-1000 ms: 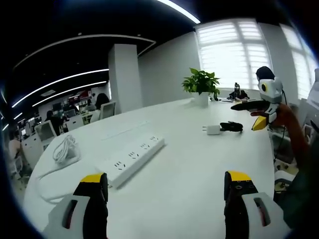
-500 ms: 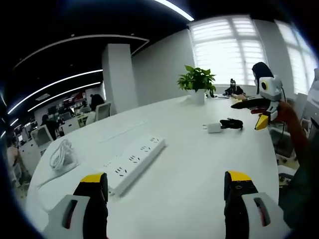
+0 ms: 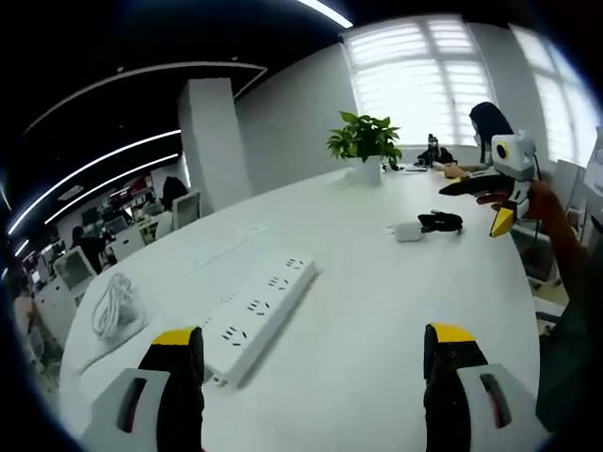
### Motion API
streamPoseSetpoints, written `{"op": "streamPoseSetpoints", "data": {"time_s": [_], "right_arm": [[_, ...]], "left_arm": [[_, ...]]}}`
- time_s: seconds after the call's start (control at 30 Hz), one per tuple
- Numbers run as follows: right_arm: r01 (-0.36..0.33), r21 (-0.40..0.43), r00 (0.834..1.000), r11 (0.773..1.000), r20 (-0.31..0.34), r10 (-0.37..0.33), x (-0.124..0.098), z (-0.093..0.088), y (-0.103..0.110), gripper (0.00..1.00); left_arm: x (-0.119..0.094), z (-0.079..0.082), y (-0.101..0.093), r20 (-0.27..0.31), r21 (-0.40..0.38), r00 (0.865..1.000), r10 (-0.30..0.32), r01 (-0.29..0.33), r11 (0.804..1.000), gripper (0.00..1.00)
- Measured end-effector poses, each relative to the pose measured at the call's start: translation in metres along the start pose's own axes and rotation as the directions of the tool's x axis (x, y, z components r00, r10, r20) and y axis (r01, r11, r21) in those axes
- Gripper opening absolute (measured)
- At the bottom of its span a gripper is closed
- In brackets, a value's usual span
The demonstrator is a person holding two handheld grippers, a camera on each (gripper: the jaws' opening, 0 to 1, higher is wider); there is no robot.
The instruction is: Straighten the power strip on the desk, plug the charger into it
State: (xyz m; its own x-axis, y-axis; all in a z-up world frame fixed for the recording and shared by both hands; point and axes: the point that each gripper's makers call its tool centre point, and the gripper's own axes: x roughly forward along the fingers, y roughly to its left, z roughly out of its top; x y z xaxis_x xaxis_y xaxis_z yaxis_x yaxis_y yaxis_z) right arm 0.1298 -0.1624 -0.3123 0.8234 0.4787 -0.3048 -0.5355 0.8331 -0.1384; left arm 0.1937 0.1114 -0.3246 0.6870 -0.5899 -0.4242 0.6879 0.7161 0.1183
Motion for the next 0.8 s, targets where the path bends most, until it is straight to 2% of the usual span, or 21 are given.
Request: {"op": "streamPoseSetpoints", "data": {"time_s": [0.27, 0.57, 0.8], "right_arm": [[0.000, 0.011, 1.000, 1.000, 0.000, 0.000, 0.002, -0.003, -0.002, 0.97], [0.007, 0.025, 1.000, 1.000, -0.005, -0.007, 0.003, -0.009, -0.008, 0.97], [0.022, 0.031, 1.000, 0.999, 0.003, -0.022, 0.000, -0.009, -0.015, 0.98]], "left_arm": [[0.009, -0.002, 0.008, -0.040, 0.026, 0.999, 0.006, -0.005, 1.000, 0.99], [0.020, 0.002, 0.023, -0.059, 0.049, 0.998, 0.024, -0.021, 0.999, 0.99], [0.021, 0.005, 0.034, -0.082, 0.076, 0.996, 0.032, -0.026, 0.997, 0.99]]}}
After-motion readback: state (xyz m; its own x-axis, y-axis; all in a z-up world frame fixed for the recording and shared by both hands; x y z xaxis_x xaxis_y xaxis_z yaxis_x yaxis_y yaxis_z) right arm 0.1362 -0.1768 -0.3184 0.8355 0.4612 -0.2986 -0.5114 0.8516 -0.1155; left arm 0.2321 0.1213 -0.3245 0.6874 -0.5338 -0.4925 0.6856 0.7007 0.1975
